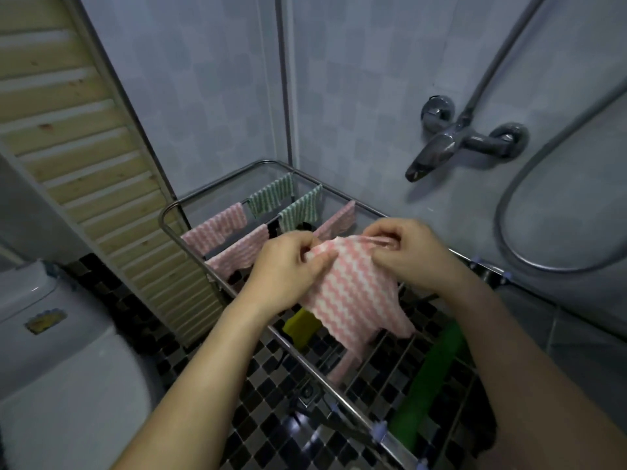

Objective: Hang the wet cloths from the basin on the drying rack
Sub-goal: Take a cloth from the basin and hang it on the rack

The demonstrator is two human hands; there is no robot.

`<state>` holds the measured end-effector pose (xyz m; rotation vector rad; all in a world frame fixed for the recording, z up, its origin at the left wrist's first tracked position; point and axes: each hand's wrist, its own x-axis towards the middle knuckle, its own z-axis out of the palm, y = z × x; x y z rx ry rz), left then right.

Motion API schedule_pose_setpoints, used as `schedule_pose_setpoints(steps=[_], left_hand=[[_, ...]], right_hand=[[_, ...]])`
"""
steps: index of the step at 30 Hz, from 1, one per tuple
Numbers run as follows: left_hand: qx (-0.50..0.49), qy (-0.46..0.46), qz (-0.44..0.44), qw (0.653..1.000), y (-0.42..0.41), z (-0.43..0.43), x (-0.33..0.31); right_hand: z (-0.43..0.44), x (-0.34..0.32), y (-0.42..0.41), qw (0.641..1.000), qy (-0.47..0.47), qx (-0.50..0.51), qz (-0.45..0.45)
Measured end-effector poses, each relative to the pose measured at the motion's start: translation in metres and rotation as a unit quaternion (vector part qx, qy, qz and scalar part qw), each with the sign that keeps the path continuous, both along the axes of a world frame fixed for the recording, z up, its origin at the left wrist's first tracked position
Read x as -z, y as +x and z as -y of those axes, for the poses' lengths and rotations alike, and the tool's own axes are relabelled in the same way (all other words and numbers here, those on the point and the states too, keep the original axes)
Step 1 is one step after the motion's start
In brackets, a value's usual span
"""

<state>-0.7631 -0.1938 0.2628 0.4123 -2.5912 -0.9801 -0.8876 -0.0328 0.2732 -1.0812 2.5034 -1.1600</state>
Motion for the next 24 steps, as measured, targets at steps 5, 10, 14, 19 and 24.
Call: schedule_pose_setpoints(steps=[5,10,14,19,24], left_hand=[[-0.035,0.061,-0.072,0.995,-0.039,-0.008,0.008],[-0.034,0.072,-0.030,0.996,-0.073,-0.009,0.026],[0.027,0.147,0.046,0.988,-0.107,-0.016,0.045],[0.031,0.249,0.067,0.966,-0.136,-0.021,0.083],[-0.008,0.223,0.040,0.974,-0.159,-0.021,0.122]], right_hand=[[-0.015,0.017,-0.070,0.995,-0.046,0.090,-0.014],[-0.019,0.041,-0.118,0.936,-0.200,0.123,0.261],[-0.020,0.072,-0.162,0.918,-0.223,0.142,0.295],[-0.025,0.106,-0.205,0.946,-0.163,0.128,0.251],[-0.011,0.144,-0.241,0.974,-0.030,0.173,0.144]])
